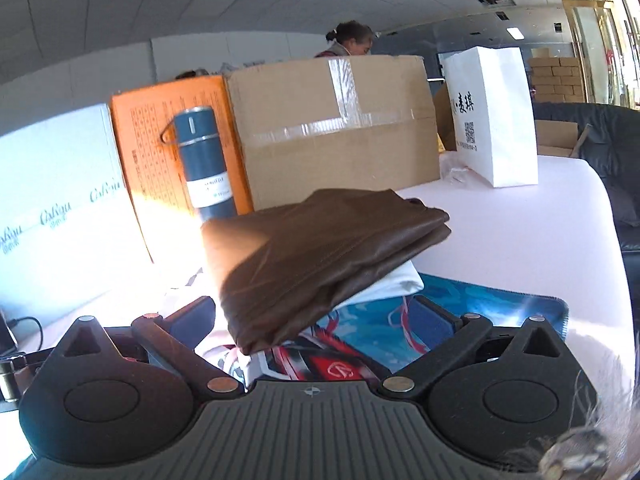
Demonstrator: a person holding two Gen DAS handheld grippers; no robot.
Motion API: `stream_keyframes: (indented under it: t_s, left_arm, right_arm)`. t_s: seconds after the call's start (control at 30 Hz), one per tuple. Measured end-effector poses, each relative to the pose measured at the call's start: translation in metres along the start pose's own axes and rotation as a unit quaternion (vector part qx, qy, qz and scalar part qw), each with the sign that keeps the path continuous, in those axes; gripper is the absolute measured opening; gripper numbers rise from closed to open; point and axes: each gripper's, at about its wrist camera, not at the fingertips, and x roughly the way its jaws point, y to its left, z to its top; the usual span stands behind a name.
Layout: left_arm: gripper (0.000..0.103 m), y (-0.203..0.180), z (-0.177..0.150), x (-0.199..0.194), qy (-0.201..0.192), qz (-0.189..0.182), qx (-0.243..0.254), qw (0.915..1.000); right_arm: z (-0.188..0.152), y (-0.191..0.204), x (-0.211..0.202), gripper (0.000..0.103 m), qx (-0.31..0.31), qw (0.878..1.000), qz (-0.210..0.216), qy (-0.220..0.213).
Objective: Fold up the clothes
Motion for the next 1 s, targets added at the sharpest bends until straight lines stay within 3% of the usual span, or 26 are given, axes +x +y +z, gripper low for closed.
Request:
stream_keyframes:
  t_s: [0.17, 0.4, 0.6, 1.0]
  left_arm:
    - [0.1, 0.005, -0.012, 0.01, 0.028, 0.028, 0.02, 0.999]
    - [0.1, 0.011, -0.015, 0.024, 0.069, 0.021, 0.003, 0.9974]
    - [0.1, 0.007, -0.016, 0.027, 0.081, 0.03, 0.018, 0.9961]
    - [0.103, 0.0, -0.018, 0.03, 0.1, 0.067, 0.051, 0.9914]
  right_arm:
    - [-0.008, 0.012, 0.016, 0.103, -0.028, 0.997, -0.043, 0.057]
    - [-0.015, 0.005, 0.034, 0.103, -0.017, 0.989, -0.092, 0.11]
    - [-0.018, 0.005, 0.038, 0.103, -0.023, 0.984, -0.125, 0.123]
    - [-0.018, 0.006, 0.038, 0.103, -0.026, 0.984, -0.122, 0.125]
